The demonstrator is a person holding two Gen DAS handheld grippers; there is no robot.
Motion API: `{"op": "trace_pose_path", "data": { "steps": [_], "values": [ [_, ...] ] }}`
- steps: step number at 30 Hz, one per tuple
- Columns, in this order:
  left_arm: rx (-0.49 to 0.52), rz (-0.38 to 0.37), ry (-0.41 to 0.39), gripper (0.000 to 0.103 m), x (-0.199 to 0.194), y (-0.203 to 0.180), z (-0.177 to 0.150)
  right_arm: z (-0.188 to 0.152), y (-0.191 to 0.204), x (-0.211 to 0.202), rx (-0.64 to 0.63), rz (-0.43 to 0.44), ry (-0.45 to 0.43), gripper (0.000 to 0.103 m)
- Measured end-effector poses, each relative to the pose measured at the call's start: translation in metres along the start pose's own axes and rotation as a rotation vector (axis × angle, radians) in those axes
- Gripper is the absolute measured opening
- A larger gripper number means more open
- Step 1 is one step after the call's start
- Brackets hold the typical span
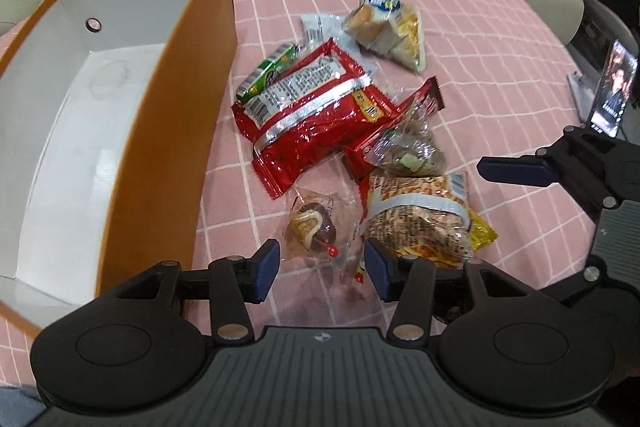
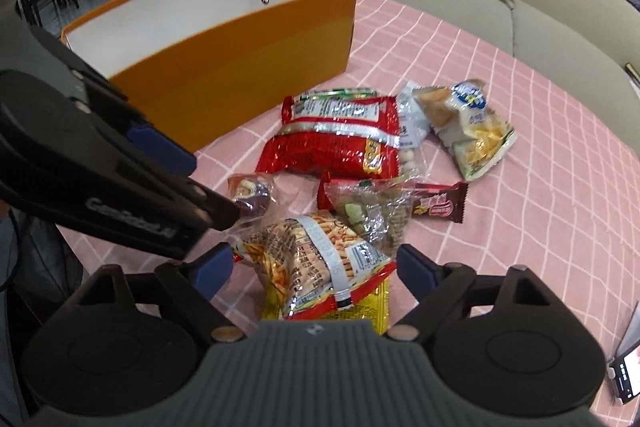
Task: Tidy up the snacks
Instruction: 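Grasp the wrapped round candy with the left gripper while the right grasps the striped snack bag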
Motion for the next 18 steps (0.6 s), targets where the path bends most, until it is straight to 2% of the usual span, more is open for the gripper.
{"op": "trace_pose_path", "data": {
  "steps": [6,8,16,18],
  "values": [
    [-0.005,0.005,0.027,0.060,0.021,0.002,0.003,-0.003,-0.004,0.013,0.016,0.008,0.029,0.076],
    [-0.008,0.002,0.030,0.060,0.025,0.002,0.004,-0.004,-0.006,0.016,0.021,0.002,0.036,0.069],
    [-0.031,-0.001,0.049,0.059,0.040,0.002,0.007,-0.006,-0.012,0.018,0.045,0.025,0.038,0.066],
    [-0.036,0.002,0.067,0.056,0.045,0.002,0.005,-0.007,-0.014,0.020,0.047,0.023,0.045,0.060]
  ]
}}
Point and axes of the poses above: each gripper's, at about its wrist camera, not at the fingertips, and x roughly the way its jaws point, y to its left, z to its top, the point moved 5 cm from there along x, roughly the way its jaws point, and after that the axes turned 7 degrees about -y, right-handed, at the moved point
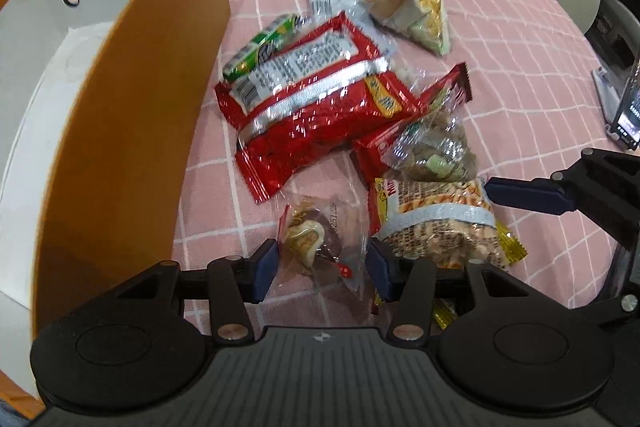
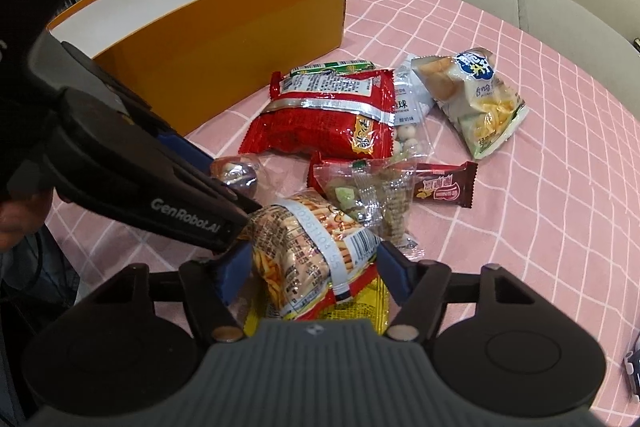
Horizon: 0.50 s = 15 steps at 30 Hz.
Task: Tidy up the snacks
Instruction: 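Grasp the wrapped round candy with the left gripper while the right grasps the striped snack bag, then carry the candy and striped bag over the box and open both grippers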
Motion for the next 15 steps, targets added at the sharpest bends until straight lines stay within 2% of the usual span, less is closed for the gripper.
{"op": "trace_pose_path", "data": {
  "steps": [3,6,9,15],
  "values": [
    [-0.030,-0.009,-0.009,0.050,0.0022,0.0018,0.0005,0.0001,-0.0018,0.0008,0.010,0.001,0.001,0.058],
    [-0.032,-0.007,-0.008,0.047,0.0031,0.0016,0.0004,0.0008,-0.0015,-0.0003,0.011,0.006,-0.001,0.050],
    [-0.021,0.006,-0.014,0.045,0.0024,-0.0001,0.0002,0.0006,0.0002,-0.0023,-0.003,0.003,-0.005,0.037],
    [-0.020,0.011,-0.028,0.043,-0.0035,-0.0011,-0.0017,0.0004,0.0027,-0.0080,-0.019,0.005,-0.010,0.028]
  ]
}}
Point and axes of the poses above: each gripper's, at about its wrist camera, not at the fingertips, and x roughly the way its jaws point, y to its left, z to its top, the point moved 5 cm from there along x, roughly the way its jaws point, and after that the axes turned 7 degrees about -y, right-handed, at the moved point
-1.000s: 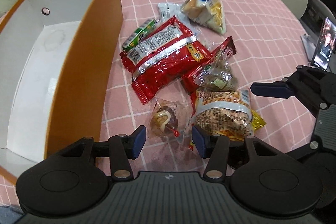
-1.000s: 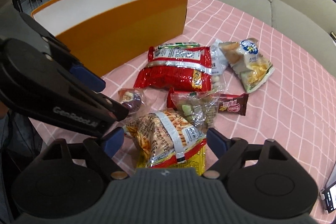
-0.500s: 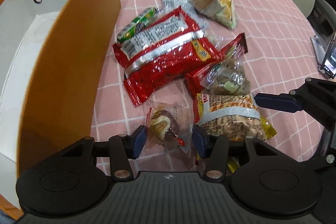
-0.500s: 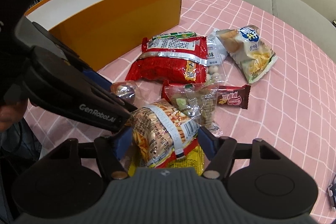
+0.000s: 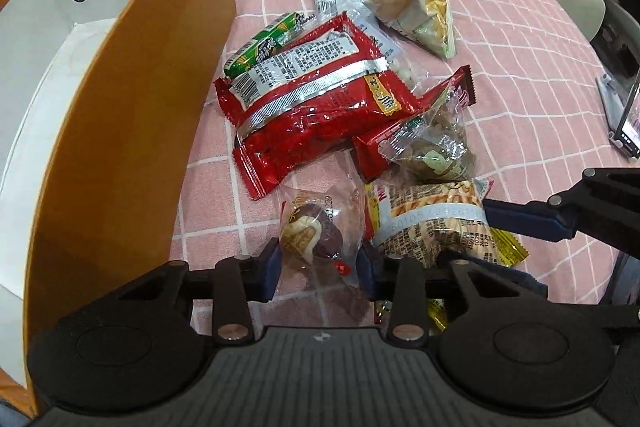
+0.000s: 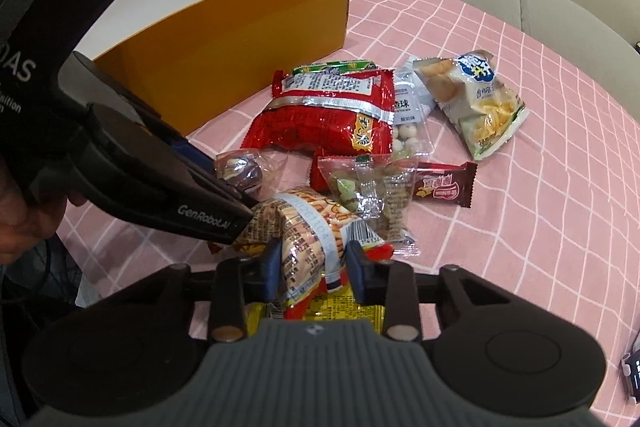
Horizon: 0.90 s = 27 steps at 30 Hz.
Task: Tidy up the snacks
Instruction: 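Carry the candy and striped bag over the box and open both grippers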
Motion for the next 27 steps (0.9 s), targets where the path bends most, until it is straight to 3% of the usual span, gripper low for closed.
{"op": "trace_pose_path", "data": {
  "steps": [14,27],
  "values": [
    [-0.046,-0.009,-0.120,0.043,-0.056,0.004,0.006,0.008,0.009,-0.038,-0.005,0.004,-0.058,0.025],
    [-0.027,-0.027,-0.308,0.043,-0.152,0.016,0.021,0.052,0.015,-0.103,0.048,0.011,-0.238,0.025]
  ]
}}
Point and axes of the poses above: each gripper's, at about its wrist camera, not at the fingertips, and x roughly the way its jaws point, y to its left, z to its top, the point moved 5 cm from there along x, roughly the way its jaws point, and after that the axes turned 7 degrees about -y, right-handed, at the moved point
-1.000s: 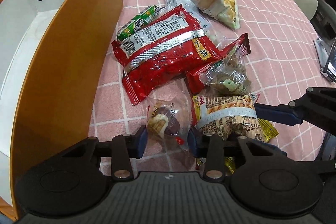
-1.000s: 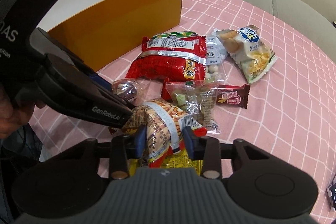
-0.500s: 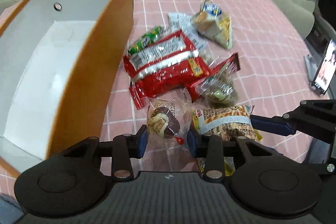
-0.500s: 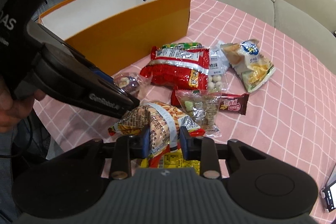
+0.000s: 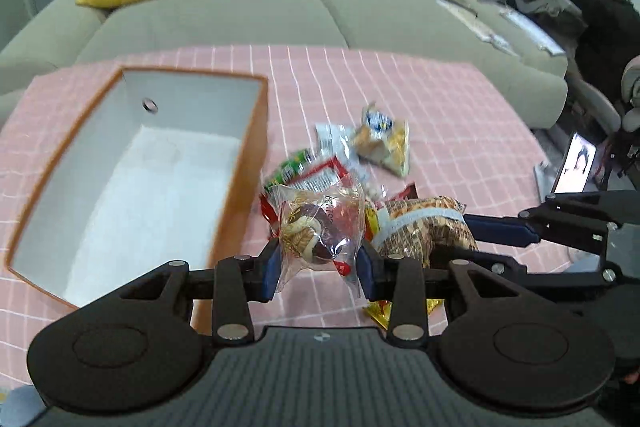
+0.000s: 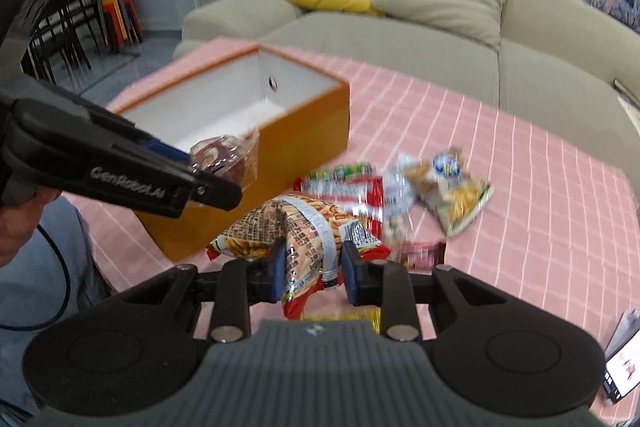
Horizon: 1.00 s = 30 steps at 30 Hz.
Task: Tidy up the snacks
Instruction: 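Carry the candy and striped bag over the box and open both grippers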
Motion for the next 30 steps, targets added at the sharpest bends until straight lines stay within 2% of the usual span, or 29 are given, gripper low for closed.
{"op": "trace_pose_path", "data": {
  "steps": [5,9,14,20,26,30],
  "values": [
    [-0.009,0.041,-0.050,0.043,-0.026,0.029,0.019,0.033,0.017,0.001,-0.008,0.030,-0.050,0.025],
    [0.026,0.094,-0.046,0.043,-0.036,0.058,0.030,0.061,0.043,0.012,-0.053,0.092,-0.077,0.025],
    [0.069,0.184,0.027,0.043,-0.028,0.097,0.036,0.084,0.085,0.048,-0.154,0.160,-0.043,0.025],
    [0.092,0.232,0.146,0.044,-0.005,0.137,0.028,0.094,0.126,0.101,-0.272,0.213,0.053,0.025],
    [0.089,0.240,0.259,0.044,0.024,0.167,0.011,0.089,0.149,0.149,-0.374,0.252,0.149,0.025],
    [0.098,0.233,0.321,0.044,0.039,0.173,-0.001,0.079,0.157,0.172,-0.409,0.260,0.215,0.025]
  ]
}}
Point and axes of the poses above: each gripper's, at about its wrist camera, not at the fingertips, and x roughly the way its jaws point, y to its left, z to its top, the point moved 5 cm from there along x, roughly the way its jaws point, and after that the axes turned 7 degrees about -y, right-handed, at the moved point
